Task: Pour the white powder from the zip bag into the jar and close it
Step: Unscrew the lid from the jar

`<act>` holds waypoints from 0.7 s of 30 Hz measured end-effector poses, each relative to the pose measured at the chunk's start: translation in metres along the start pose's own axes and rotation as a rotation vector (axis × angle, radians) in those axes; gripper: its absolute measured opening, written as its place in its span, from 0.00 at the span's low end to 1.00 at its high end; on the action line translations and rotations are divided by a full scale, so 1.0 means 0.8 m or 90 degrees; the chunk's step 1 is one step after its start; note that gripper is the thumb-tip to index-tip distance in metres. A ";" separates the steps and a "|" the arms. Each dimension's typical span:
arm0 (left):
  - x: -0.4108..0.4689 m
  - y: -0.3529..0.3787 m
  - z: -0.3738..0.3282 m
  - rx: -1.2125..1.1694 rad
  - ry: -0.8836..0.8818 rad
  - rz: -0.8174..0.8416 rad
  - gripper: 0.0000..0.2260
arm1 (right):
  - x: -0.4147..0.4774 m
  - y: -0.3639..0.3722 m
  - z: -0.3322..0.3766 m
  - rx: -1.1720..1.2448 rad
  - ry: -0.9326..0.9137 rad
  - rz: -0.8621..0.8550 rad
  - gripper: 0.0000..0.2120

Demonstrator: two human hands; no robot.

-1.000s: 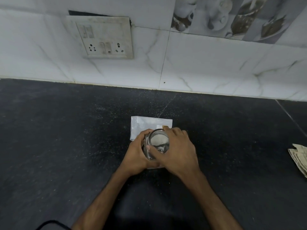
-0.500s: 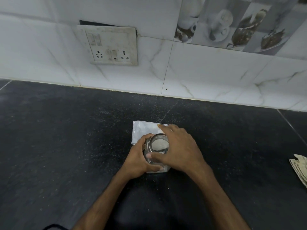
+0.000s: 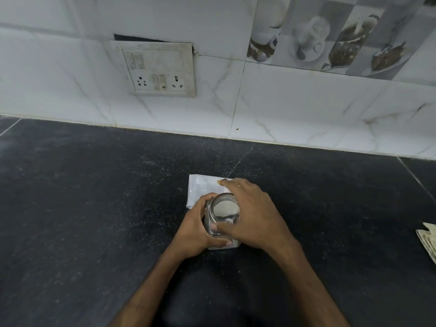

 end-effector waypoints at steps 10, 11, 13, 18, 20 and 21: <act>0.000 0.000 0.002 -0.008 -0.003 0.001 0.45 | 0.003 0.002 -0.006 0.011 0.011 0.008 0.41; 0.001 0.000 0.002 -0.005 -0.002 0.000 0.45 | 0.004 0.003 -0.005 0.019 -0.002 0.027 0.39; 0.001 0.000 0.003 0.001 -0.002 -0.001 0.46 | 0.005 0.002 -0.002 0.030 -0.045 0.060 0.40; 0.000 0.001 0.001 0.011 0.002 -0.004 0.46 | 0.005 0.002 0.000 0.031 -0.003 0.000 0.42; 0.001 0.001 0.003 0.007 0.001 -0.006 0.46 | 0.006 0.006 0.002 0.037 -0.036 0.041 0.41; 0.001 0.001 0.004 0.005 -0.001 -0.006 0.46 | 0.007 0.005 0.003 0.036 -0.049 0.057 0.43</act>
Point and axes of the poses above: each hand's wrist, its own x-axis towards the middle knuckle, its own y-axis out of the palm, z = x × y, the point moved 7 cm from there along x, towards the middle knuckle, and after that the axes turned 13 degrees about -x, right-handed, at the moved point
